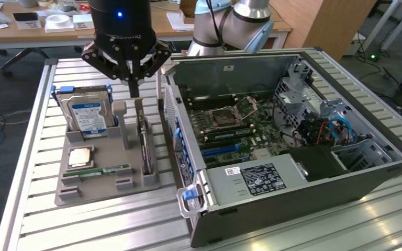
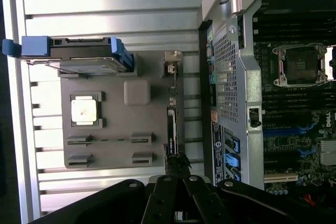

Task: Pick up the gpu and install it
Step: 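Reach for the gpu, then pick up the gpu and move the gpu toward the slot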

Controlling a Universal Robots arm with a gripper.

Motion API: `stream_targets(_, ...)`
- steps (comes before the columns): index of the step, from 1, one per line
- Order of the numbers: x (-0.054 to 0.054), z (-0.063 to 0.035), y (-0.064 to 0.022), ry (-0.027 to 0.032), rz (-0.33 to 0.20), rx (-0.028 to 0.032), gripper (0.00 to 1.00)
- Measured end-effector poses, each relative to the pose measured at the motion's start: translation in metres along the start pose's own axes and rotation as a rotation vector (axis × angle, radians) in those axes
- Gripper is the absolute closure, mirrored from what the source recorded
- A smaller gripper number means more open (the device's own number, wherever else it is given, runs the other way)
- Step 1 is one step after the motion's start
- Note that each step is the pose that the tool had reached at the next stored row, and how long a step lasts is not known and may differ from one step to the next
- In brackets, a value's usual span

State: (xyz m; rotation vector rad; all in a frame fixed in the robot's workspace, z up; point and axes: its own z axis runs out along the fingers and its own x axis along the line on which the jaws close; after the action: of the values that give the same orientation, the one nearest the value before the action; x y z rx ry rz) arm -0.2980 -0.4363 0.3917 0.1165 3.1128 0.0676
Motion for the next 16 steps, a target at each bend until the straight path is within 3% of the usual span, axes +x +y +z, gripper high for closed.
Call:
stream_targets(14, 0.0000, 0.0000, 0.0000, -0.0001, 0.000, -0.0001, 0.89)
stream_targets(16, 0.0000, 0.0000, 0.0000, 0.0000, 0.000, 0.0000, 0.83)
